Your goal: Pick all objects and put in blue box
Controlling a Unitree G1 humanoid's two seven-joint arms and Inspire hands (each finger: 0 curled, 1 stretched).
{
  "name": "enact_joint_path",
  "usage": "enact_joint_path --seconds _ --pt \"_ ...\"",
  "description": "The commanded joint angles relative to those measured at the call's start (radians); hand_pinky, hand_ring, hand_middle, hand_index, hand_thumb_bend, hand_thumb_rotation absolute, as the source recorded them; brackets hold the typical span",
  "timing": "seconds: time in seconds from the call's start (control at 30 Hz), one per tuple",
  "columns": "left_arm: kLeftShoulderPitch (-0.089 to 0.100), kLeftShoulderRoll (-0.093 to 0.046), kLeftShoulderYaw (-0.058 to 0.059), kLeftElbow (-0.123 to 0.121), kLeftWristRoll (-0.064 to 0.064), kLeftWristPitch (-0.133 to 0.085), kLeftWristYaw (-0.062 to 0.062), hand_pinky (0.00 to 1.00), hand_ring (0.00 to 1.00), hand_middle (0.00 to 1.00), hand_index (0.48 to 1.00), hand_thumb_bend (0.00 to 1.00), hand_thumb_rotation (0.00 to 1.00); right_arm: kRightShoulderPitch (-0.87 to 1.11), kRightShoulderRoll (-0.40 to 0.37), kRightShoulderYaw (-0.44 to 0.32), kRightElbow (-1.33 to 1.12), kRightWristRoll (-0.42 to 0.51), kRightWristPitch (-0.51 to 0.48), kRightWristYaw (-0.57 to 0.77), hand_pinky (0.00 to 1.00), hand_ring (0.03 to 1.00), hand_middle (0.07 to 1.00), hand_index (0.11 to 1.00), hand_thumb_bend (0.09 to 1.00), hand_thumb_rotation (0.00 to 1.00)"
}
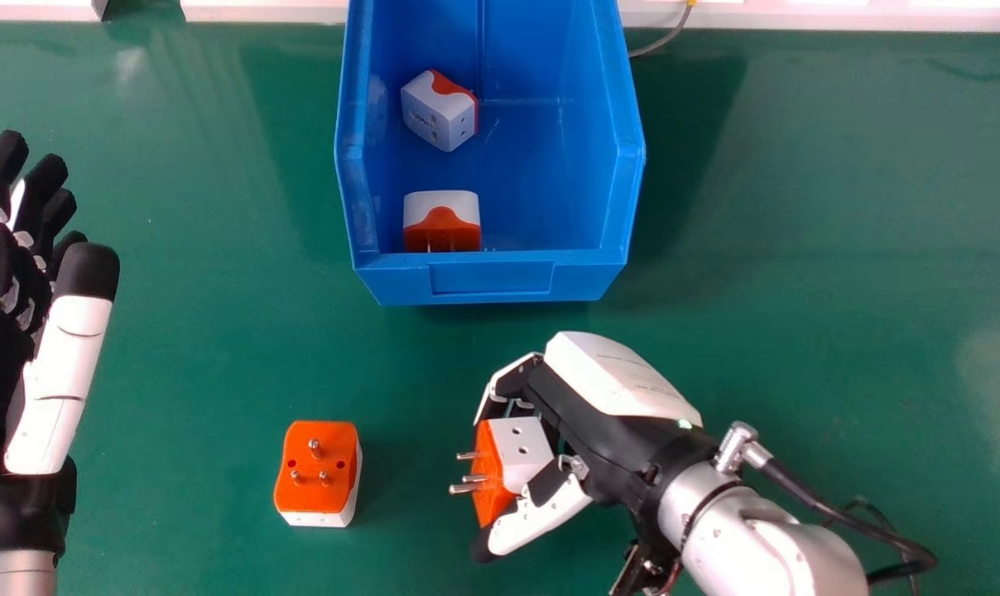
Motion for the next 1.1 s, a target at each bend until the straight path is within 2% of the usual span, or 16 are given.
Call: enact_joint_path --seconds 0.0,0.1,0.2,0.27,0.47,0.6,0.7,0.77,0.83,0.9,1.07 --pt "-0.002 0.005 0.001 -0.023 -0.006 -0.013 -0.006 0.94 0.95 0.96 0.979 0.81 0.81 -0.002 0.007 -0.004 -0.077 -0.014 0.003 0.011 0.2 0.245 0.305 0.472 0.483 0.12" --pt "-0.005 0.004 -0.001 -0.015 -0.019 -0.022 -0.013 0.95 0.96 0.96 0.979 0.8 0.81 -0.003 0.007 -0.001 -0.131 -0.019 0.016 0.041 0.2 0.251 0.316 0.473 0.483 0.12" --pt "-0.004 0.005 0.0 -0.012 -0.009 -0.025 -0.016 0.95 0.96 0.96 0.98 0.79 0.81 -0.004 0.013 -0.001 -0.182 -0.016 0.028 0.068 0.24 0.316 0.39 0.479 0.482 0.13" --pt "-0.002 0.001 0.0 -0.015 -0.007 -0.021 -0.015 0.95 0.96 0.96 0.979 0.79 0.81 -0.005 0.018 -0.002 -0.207 -0.014 0.038 0.083 0.25 0.32 0.393 0.479 0.482 0.13" --pt "-0.006 -0.007 -0.005 -0.015 -0.024 -0.017 -0.017 0.96 0.96 0.96 0.973 0.79 0.8 -0.032 0.027 -0.013 -0.26 -0.003 0.031 0.106 0.26 0.34 0.415 0.481 0.481 0.13" --pt "-0.003 -0.006 -0.008 -0.022 -0.017 -0.006 -0.014 0.96 0.96 0.96 0.975 0.79 0.8 -0.067 0.043 -0.021 -0.28 -0.001 0.035 0.115 0.27 0.355 0.427 0.481 0.48 0.13" --pt "-0.005 -0.004 -0.008 -0.018 -0.014 -0.016 -0.016 0.97 0.96 0.97 0.979 0.79 0.8 -0.096 0.058 -0.03 -0.285 0.006 0.031 0.11 0.25 0.32 0.388 0.48 0.48 0.13" --pt "-0.005 -0.006 -0.008 -0.02 -0.02 -0.014 -0.015 0.97 0.96 0.97 0.98 0.79 0.8 -0.114 0.068 -0.038 -0.287 0.016 0.027 0.107 0.22 0.287 0.352 0.478 0.48 0.13" --pt "-0.013 -0.005 -0.008 -0.009 -0.026 -0.019 -0.018 0.97 0.96 0.97 0.98 0.78 0.8 -0.137 0.08 -0.045 -0.283 0.016 0.031 0.105 0.22 0.277 0.342 0.477 0.48 0.13" --pt "-0.017 -0.002 -0.008 -0.003 -0.022 -0.026 -0.02 0.97 0.96 0.97 0.98 0.79 0.8 -0.159 0.09 -0.052 -0.28 0.011 0.033 0.103 0.21 0.264 0.332 0.477 0.48 0.13" --pt "-0.023 -0.004 -0.01 -0.003 -0.019 -0.023 -0.019 0.96 0.96 0.96 0.975 0.78 0.8 -0.223 0.111 -0.071 -0.259 0.006 0.044 0.098 0.18 0.232 0.299 0.476 0.48 0.13"
